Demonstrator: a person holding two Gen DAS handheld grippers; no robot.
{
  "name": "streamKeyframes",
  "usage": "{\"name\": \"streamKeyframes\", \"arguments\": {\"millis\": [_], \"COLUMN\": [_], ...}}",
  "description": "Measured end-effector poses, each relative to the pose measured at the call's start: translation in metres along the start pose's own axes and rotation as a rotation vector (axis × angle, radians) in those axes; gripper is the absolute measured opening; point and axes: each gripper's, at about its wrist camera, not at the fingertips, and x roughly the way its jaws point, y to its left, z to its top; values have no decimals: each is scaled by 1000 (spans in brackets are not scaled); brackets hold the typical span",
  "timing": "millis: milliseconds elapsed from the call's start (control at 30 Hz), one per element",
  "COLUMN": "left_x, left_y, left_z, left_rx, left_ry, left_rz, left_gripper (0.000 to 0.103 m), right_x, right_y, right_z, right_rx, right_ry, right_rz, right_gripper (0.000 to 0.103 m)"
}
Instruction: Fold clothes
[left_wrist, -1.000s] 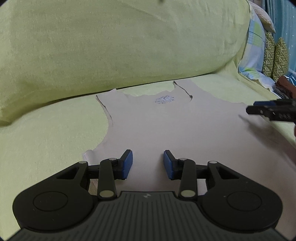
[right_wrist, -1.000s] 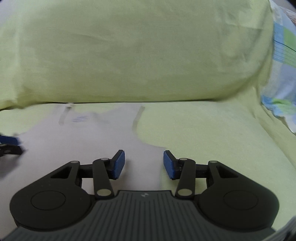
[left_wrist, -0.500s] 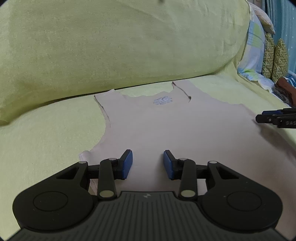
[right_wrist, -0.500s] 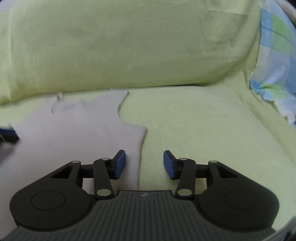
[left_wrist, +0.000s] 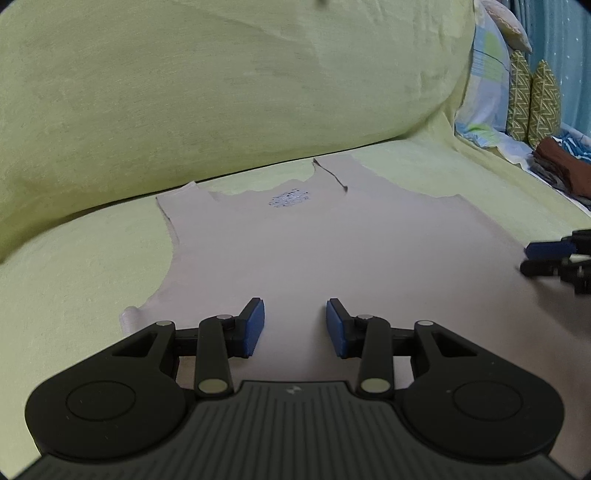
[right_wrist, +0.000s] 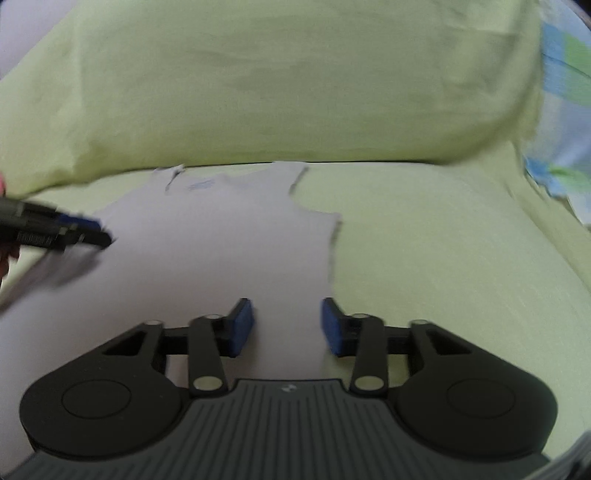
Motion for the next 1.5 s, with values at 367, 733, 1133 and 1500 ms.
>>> {"name": "streamKeyframes", "arguments": {"millis": [367,733,1133,1500], "left_x": [1,-3,-7,-8], "left_y": [-20,-34,-35,-39], "left_z": [7,12,10,9], "left_rx": [26,21,26,48], "left_ry": [45,59,71,83], "left_rz": [60,123,170,175], "left_gripper": [45,47,48,48], "right_x": [14,10,16,2], "right_y": [26,22,44,38], "right_z": [11,14,10,7], "right_rx": [-29,-19,-91,-122], "right_ry": [49,-2,66,98], "right_rz": [143,52,129,120], "right_gripper": [39,41,45,46]}}
